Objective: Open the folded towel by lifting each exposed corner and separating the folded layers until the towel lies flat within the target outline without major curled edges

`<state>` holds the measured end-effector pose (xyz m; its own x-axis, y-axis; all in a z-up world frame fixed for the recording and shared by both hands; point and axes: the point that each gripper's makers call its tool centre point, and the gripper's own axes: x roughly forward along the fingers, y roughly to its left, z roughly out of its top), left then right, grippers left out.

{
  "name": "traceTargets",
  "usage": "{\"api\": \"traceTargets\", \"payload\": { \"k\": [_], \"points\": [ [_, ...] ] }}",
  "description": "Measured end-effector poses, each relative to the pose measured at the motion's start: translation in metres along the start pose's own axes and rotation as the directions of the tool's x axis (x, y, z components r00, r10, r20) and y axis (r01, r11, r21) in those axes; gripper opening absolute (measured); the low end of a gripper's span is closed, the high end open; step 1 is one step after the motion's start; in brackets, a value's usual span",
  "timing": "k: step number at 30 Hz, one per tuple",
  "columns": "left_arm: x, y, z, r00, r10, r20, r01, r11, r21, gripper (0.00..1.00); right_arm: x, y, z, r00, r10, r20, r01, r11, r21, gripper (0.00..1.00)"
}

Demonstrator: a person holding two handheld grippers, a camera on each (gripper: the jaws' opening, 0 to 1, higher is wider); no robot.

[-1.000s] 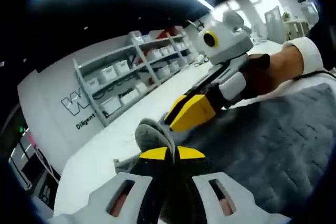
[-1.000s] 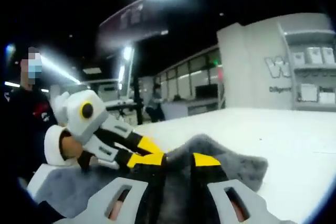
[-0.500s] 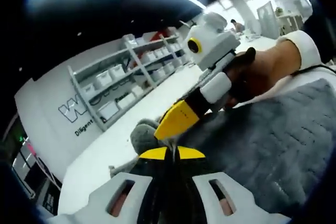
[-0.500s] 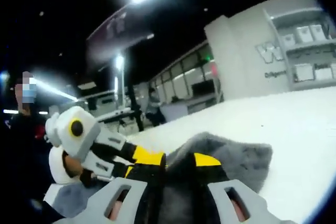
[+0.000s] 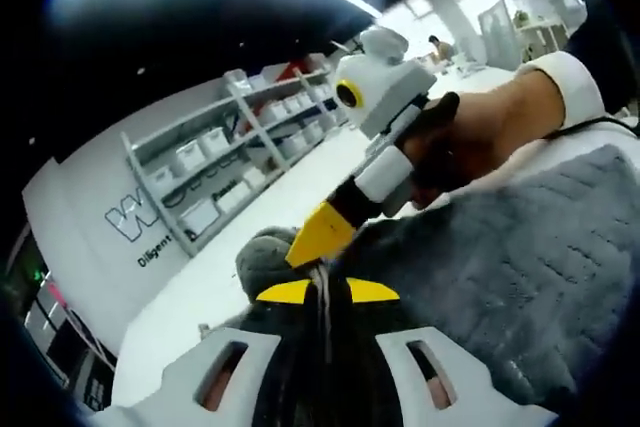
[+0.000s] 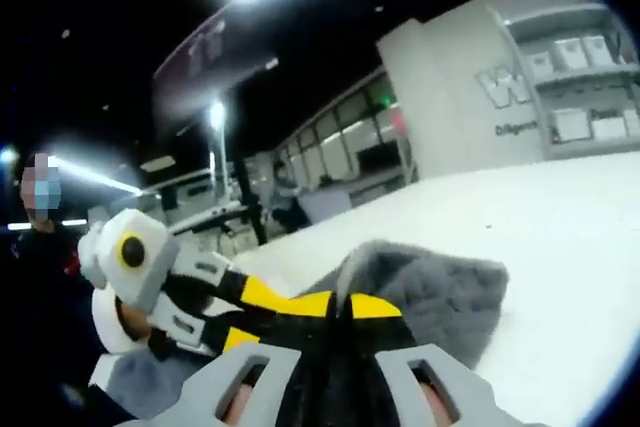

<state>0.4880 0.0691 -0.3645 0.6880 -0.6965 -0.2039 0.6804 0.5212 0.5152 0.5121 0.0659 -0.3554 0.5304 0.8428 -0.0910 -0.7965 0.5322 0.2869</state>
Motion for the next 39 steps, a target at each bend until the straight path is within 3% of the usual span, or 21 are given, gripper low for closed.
{"api": "traceTargets", "payload": {
  "k": [3, 6, 11, 18, 22, 24, 35, 39],
  "points": [
    [-0.004, 0.004, 0.011, 0.997, -0.022, 0.078, 0.033, 0.988, -0.149, 0.12, -0.005, -0.003, 0.007, 1.000, 0.000, 0.026, -0.001, 0.999, 0.043, 0.00],
    [-0.010, 0.012, 0.018, 0.991, -0.007, 0.134, 0.037, 0.976, -0.216, 0.14, -0.012, -0.008, 0.015, 0.998, 0.002, 0.060, -0.008, 0.994, 0.107, 0.00],
    [-0.011, 0.009, 0.021, 0.986, -0.034, 0.165, 0.079, 0.958, -0.275, 0.21, -0.017, -0.011, 0.020, 0.996, 0.006, 0.087, -0.019, 0.987, 0.158, 0.00],
    [-0.008, 0.001, 0.017, 0.991, -0.051, 0.120, 0.079, 0.969, -0.235, 0.26, -0.020, -0.015, 0.022, 0.995, -0.023, 0.100, 0.006, 0.986, 0.164, 0.00],
    [-0.008, 0.000, 0.010, 0.998, -0.045, 0.053, 0.054, 0.977, -0.205, 0.27, -0.022, -0.019, 0.023, 0.994, -0.033, 0.109, 0.011, 0.981, 0.194, 0.00],
    [-0.010, -0.002, 0.000, 0.998, -0.054, -0.009, 0.050, 0.968, -0.247, 0.27, -0.022, -0.019, 0.023, 0.993, -0.033, 0.111, 0.010, 0.980, 0.199, 0.00],
    [-0.018, -0.004, -0.001, 0.997, -0.057, -0.059, 0.038, 0.955, -0.293, 0.17, -0.027, -0.032, 0.025, 0.989, -0.087, 0.119, 0.063, 0.979, 0.193, 0.00],
    [-0.021, -0.016, 0.000, 0.991, -0.111, -0.073, 0.080, 0.938, -0.336, 0.16, -0.030, -0.036, 0.027, 0.986, -0.095, 0.136, 0.064, 0.974, 0.219, 0.00]
  ]
}}
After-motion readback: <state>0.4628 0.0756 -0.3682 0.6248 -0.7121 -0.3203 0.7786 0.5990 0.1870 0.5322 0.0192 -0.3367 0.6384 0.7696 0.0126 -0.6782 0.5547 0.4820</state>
